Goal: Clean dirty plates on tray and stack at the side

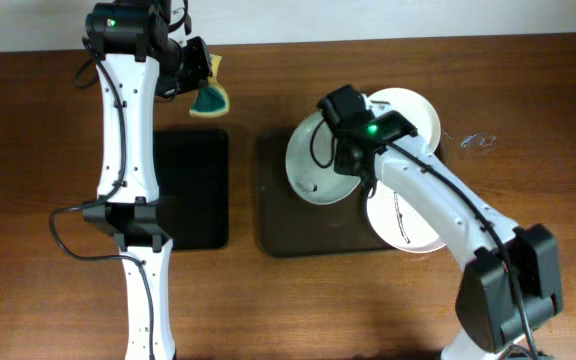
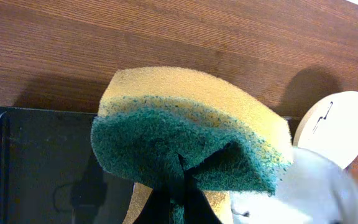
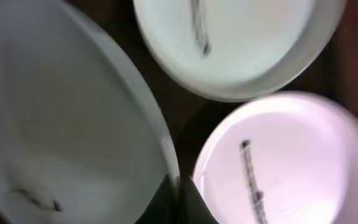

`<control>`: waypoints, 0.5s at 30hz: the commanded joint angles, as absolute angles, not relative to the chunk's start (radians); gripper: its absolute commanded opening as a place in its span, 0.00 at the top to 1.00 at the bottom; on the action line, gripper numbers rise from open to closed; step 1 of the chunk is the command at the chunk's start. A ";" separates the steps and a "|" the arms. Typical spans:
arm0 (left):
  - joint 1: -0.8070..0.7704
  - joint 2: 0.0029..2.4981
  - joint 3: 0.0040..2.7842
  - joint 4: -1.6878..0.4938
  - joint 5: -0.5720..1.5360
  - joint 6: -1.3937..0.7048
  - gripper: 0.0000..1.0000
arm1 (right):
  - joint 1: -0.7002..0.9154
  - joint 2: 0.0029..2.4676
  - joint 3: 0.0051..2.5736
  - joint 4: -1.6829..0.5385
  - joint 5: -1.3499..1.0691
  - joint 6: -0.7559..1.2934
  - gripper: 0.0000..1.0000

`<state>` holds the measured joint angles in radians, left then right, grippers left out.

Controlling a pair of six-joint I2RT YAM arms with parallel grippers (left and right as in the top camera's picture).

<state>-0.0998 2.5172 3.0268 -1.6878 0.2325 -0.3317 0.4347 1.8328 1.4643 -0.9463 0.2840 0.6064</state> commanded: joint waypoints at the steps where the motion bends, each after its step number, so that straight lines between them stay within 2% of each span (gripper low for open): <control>1: -0.100 2.492 3.041 -1.688 0.247 -0.313 1.00 | 0.407 1.862 1.360 -0.869 0.078 0.622 0.96; 2: -0.100 2.492 3.041 -1.688 0.247 -0.313 1.00 | 0.406 1.864 1.339 -0.852 0.061 0.622 0.96; 4: -0.100 2.492 3.041 -1.688 0.247 -0.313 1.00 | 0.403 1.864 1.315 -0.848 0.043 0.617 0.79; 6: -0.100 2.492 3.041 -1.688 0.247 -0.313 1.00 | 0.385 1.864 1.326 -0.820 -0.028 0.454 0.60; 7: -0.100 2.492 3.041 -1.688 0.247 -0.313 1.00 | 0.361 1.866 1.338 -0.804 -0.089 0.362 0.57; 11: -0.103 2.492 3.041 -1.688 0.247 -0.313 1.00 | 0.232 1.916 1.468 -0.802 -0.256 0.064 0.57; 15: -0.103 2.492 3.041 -1.688 0.242 -0.313 1.00 | 0.211 2.061 1.658 -0.913 -0.325 -0.163 0.57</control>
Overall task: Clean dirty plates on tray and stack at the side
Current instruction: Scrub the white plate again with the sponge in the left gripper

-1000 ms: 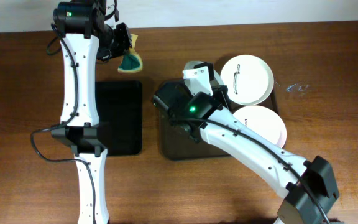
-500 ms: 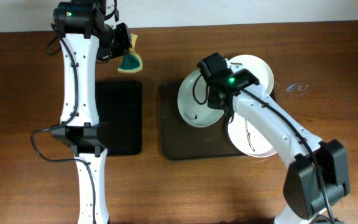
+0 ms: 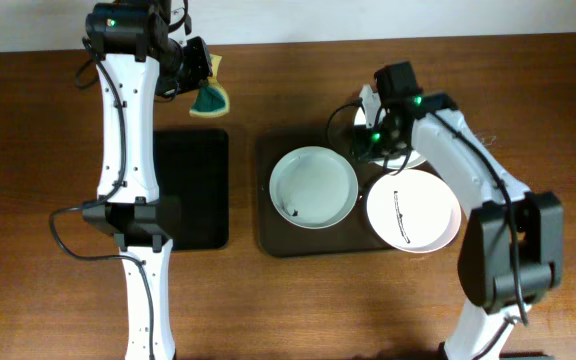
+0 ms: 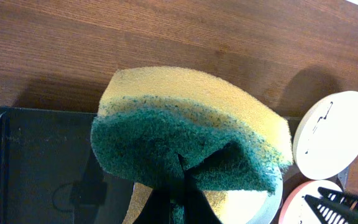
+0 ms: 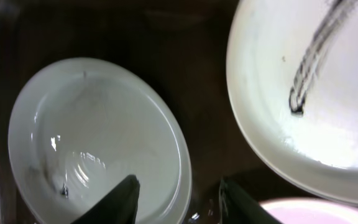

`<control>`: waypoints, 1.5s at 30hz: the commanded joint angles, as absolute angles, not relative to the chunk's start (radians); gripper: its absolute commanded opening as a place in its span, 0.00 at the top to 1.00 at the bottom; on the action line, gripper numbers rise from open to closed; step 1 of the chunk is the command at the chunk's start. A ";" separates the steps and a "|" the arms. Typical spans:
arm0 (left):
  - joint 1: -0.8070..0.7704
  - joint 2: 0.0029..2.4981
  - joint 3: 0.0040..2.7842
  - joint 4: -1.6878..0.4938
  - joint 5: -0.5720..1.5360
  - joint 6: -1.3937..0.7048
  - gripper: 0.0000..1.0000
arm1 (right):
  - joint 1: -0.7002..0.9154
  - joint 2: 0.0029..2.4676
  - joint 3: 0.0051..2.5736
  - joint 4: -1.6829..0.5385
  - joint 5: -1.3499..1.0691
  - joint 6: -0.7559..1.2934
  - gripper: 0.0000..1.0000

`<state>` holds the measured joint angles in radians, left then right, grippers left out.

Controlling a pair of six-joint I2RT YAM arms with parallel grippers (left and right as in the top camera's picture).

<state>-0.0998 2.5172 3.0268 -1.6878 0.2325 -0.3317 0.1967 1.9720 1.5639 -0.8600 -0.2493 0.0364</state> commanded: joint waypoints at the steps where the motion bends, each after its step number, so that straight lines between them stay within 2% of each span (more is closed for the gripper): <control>1: -0.103 2.492 3.041 -1.688 0.243 -0.313 1.00 | 0.218 2.102 1.690 -0.937 -0.308 -0.176 0.57; 7: -0.103 2.492 3.041 -1.688 0.242 -0.313 1.00 | 0.221 2.214 1.705 -0.940 -0.239 -0.179 0.65; 9: -0.103 2.492 3.041 -1.688 0.242 -0.312 1.00 | 0.223 2.230 1.705 -0.941 -0.237 -0.179 0.76; 10: -0.103 2.492 3.041 -1.688 0.242 -0.313 1.00 | 0.223 2.231 1.705 -0.949 -0.239 -0.170 0.90; 11: -0.105 2.492 3.041 -1.688 0.240 -0.312 1.00 | 0.223 2.231 1.705 -0.953 -0.239 -0.149 0.96; 12: -0.109 2.492 3.041 -1.688 0.240 -0.313 1.00 | 0.222 2.230 1.705 -0.955 -0.239 -0.125 0.96; 14: -0.128 2.493 3.038 -1.688 0.239 -0.313 1.00 | 0.222 2.230 1.705 -0.955 -0.234 0.021 0.96; 15: -0.155 2.493 3.022 -1.684 0.218 -0.316 1.00 | 0.224 2.230 1.705 -0.958 -0.231 0.224 0.96; 16: -0.170 2.495 3.009 -1.684 0.184 -0.330 1.00 | 0.230 2.230 1.705 -0.960 -0.220 0.301 0.96; 19: -0.215 2.499 2.940 -1.669 0.126 -0.351 1.00 | 0.273 2.230 1.705 -1.007 0.043 0.634 0.96; 21: -0.248 2.504 2.869 -1.642 0.126 -0.355 1.00 | 0.297 2.230 1.705 -1.026 0.110 0.717 0.96; 28: -0.393 2.504 2.466 -1.366 0.144 -0.353 1.00 | 0.313 2.230 1.692 -1.014 0.106 0.709 0.96; 31: -0.406 2.504 2.302 -1.241 0.276 -0.284 1.00 | 0.313 2.231 1.684 -0.943 -0.033 0.541 0.96; 36: -0.410 2.504 2.218 -1.181 0.275 -0.248 1.00 | 0.279 2.231 1.627 -0.850 -0.199 0.444 0.96; 40: -0.410 2.504 2.185 -1.150 -0.001 -0.249 1.00 | 0.238 2.231 1.607 -0.839 -0.259 0.426 0.96; 45: -0.410 2.504 2.195 -1.017 -0.179 -0.278 1.00 | 0.242 2.231 1.604 -0.833 -0.258 0.426 0.96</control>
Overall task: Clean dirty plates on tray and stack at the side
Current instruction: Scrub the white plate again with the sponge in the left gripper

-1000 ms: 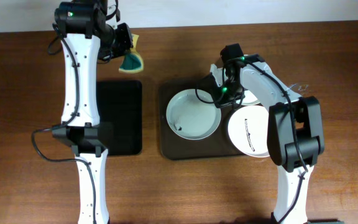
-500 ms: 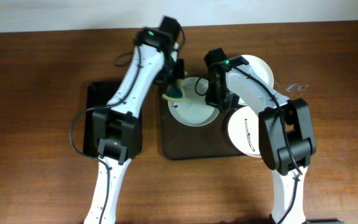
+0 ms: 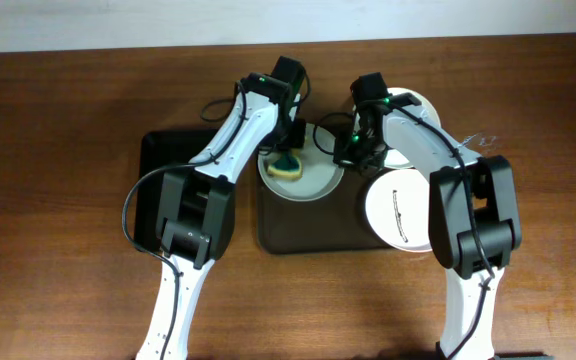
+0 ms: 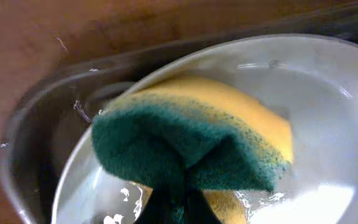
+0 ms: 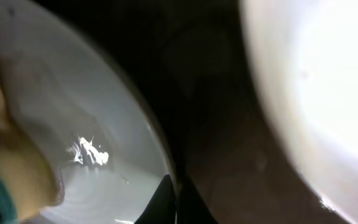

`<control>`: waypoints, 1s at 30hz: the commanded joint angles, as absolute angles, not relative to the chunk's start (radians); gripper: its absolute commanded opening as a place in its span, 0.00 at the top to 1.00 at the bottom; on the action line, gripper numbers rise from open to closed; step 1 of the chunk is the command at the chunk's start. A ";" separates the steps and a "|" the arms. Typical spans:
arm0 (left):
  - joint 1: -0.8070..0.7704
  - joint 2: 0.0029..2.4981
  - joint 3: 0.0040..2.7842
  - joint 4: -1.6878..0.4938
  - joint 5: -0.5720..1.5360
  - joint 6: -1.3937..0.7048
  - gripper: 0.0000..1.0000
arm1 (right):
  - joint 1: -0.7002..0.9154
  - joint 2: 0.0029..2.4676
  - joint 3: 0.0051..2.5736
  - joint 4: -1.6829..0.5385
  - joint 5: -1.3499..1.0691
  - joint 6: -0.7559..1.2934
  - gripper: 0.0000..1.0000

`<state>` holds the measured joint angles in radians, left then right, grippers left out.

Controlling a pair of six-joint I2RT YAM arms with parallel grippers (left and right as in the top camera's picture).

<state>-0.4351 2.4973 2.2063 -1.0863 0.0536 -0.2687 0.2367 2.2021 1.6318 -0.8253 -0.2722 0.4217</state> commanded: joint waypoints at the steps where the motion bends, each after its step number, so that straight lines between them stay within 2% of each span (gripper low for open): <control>1: -0.410 2.504 2.195 -1.015 -0.252 -0.322 1.00 | 0.242 2.231 1.604 -0.833 -0.258 0.422 0.96; 4: -0.414 2.504 2.194 -1.047 -0.284 -0.354 1.00 | 0.242 2.231 1.604 -0.831 -0.258 0.422 0.96; 7: -0.423 2.504 2.194 -1.120 -0.075 -0.302 1.00 | 0.242 2.231 1.604 -0.830 -0.258 0.422 0.96; 9: -0.424 2.504 2.194 -1.154 0.246 -0.152 1.00 | 0.242 2.231 1.604 -0.830 -0.258 0.422 0.96; 11: -0.424 2.504 2.194 -1.203 0.656 0.133 1.00 | 0.242 2.231 1.604 -0.830 -0.258 0.422 0.96; 12: -0.423 2.504 2.194 -1.213 0.700 0.170 1.00 | 0.242 2.231 1.604 -0.830 -0.258 0.422 0.96; 15: -0.408 2.504 2.196 -1.177 0.639 0.149 1.00 | 0.242 2.231 1.604 -0.830 -0.258 0.422 0.96; 19: -0.355 2.504 2.233 -1.110 0.307 -0.093 1.00 | 0.242 2.231 1.604 -0.830 -0.258 0.422 0.96; 21: -0.331 2.504 2.250 -1.113 0.056 -0.315 1.00 | 0.242 2.231 1.604 -0.830 -0.258 0.422 0.96; 23: -0.329 2.504 2.250 -1.172 -0.054 -0.472 1.00 | 0.242 2.231 1.604 -0.830 -0.258 0.422 0.96; 26: -0.355 2.504 2.249 -1.268 -0.037 -0.464 1.00 | 0.242 2.231 1.604 -0.829 -0.258 0.422 0.96; 30: -0.421 2.504 2.249 -1.363 0.315 -0.083 1.00 | 0.242 2.231 1.604 -0.829 -0.258 0.422 0.96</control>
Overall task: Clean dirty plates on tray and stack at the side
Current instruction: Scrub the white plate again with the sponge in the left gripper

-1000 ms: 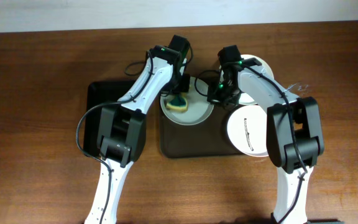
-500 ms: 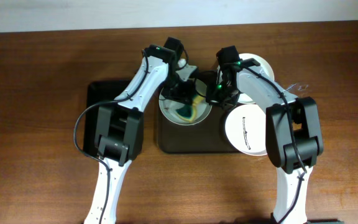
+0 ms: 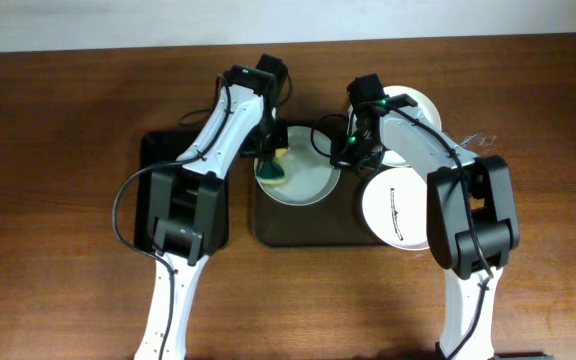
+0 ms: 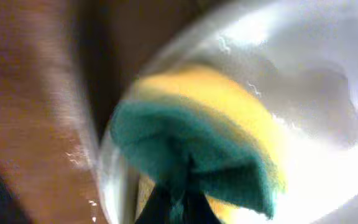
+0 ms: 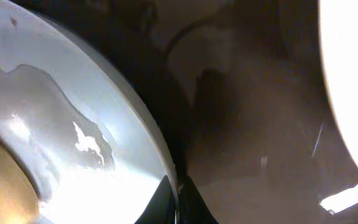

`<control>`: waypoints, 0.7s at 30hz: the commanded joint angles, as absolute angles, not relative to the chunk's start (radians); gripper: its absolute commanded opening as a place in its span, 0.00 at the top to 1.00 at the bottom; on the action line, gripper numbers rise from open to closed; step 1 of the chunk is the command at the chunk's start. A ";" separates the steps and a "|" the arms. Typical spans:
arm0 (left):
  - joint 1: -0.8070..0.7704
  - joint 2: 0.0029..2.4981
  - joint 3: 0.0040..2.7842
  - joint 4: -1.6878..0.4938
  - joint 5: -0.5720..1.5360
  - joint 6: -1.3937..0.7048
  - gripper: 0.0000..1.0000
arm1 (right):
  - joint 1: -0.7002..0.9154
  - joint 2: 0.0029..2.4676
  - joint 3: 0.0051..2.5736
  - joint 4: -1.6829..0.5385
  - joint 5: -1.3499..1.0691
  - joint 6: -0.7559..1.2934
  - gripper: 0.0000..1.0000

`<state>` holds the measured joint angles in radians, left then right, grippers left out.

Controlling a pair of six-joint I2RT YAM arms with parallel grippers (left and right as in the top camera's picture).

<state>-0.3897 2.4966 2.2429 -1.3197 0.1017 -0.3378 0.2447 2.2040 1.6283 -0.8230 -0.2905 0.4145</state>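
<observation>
A white plate (image 3: 308, 180) lies wet on the dark brown tray (image 3: 298, 228). My left gripper (image 3: 270, 158) is shut on a yellow and green sponge (image 3: 273, 172), pressed onto the plate's left part. In the left wrist view the sponge (image 4: 204, 143) fills the middle, with the plate (image 4: 309, 81) behind it and the gripper (image 4: 173, 208) at the bottom. My right gripper (image 3: 348, 152) is shut on the plate's right rim (image 5: 148, 134), as the right wrist view shows near the gripper (image 5: 178, 202).
Two more white plates sit on the tray's right side: one with a dark streak (image 3: 408, 215) at the front, one (image 3: 413, 105) at the back. A black tray (image 3: 183, 200) lies left of the brown one, under my left arm.
The sponge has shifted from the plate's middle to its left part, and my left arm has swung left with it. The right gripper still holds the rim in the same place.
First my right gripper held the plate tilted over the tray while the left held the sponge over the table's back left. Then the plate lay flat and the right gripper was open beside it. Later the right gripper was shut on the rim with the sponge in the plate.
</observation>
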 commanded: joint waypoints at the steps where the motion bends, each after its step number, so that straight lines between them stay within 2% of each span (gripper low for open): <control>1: -0.433 2.504 2.249 -1.375 0.392 -0.002 1.00 | 0.242 2.231 1.604 -0.829 -0.258 0.422 0.96; 3: -0.445 2.504 2.250 -1.367 0.422 0.031 1.00 | 0.242 2.231 1.604 -0.830 -0.258 0.422 0.96; 6: -0.438 2.504 2.250 -1.224 0.405 0.003 1.00 | 0.242 2.231 1.604 -0.830 -0.258 0.422 0.96; 10: -0.428 2.504 2.249 -1.048 0.000 -0.269 1.00 | 0.242 2.231 1.604 -0.830 -0.258 0.422 0.96; 13: -0.429 2.504 2.246 -1.091 -0.250 -0.443 1.00 | 0.242 2.231 1.604 -0.830 -0.258 0.418 0.96; 14: -0.429 2.504 2.244 -1.136 -0.267 -0.491 1.00 | 0.242 2.231 1.604 -0.830 -0.258 0.418 0.96; 17: -0.437 2.504 2.241 -1.267 -0.140 -0.502 1.00 | 0.242 2.231 1.604 -0.829 -0.258 0.418 0.96; 21: -0.445 2.504 2.241 -1.296 0.379 -0.112 1.00 | 0.242 2.231 1.604 -0.830 -0.259 0.418 0.96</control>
